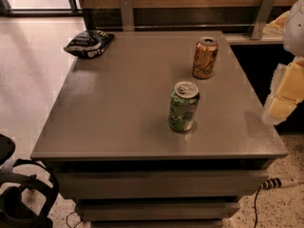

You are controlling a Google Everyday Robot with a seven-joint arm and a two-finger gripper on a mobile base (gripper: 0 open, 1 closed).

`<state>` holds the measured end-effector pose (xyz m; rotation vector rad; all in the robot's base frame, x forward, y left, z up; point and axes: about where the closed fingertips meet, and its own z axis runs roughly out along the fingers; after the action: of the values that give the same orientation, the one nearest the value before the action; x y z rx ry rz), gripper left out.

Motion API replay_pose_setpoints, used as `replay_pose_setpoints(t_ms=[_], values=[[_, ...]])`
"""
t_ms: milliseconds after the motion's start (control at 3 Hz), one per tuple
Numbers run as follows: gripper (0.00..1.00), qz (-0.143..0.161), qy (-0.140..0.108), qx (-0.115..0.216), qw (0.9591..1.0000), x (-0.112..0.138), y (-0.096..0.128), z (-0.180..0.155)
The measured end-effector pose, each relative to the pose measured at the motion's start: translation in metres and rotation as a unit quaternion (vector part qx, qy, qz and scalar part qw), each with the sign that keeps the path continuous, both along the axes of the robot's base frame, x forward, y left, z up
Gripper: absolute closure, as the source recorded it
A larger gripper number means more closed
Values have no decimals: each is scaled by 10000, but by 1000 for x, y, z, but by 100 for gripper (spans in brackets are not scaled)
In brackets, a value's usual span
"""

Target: Move green can near blue chip bag

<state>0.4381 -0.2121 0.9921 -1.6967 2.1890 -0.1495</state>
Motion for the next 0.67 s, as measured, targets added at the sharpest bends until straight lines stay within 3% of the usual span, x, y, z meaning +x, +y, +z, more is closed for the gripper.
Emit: replay_pose_setpoints(t_ms=[333, 667], values=[[0, 0, -1, 1, 10000, 0, 0, 0], [0, 86, 12, 382, 9992, 8, 4, -8]])
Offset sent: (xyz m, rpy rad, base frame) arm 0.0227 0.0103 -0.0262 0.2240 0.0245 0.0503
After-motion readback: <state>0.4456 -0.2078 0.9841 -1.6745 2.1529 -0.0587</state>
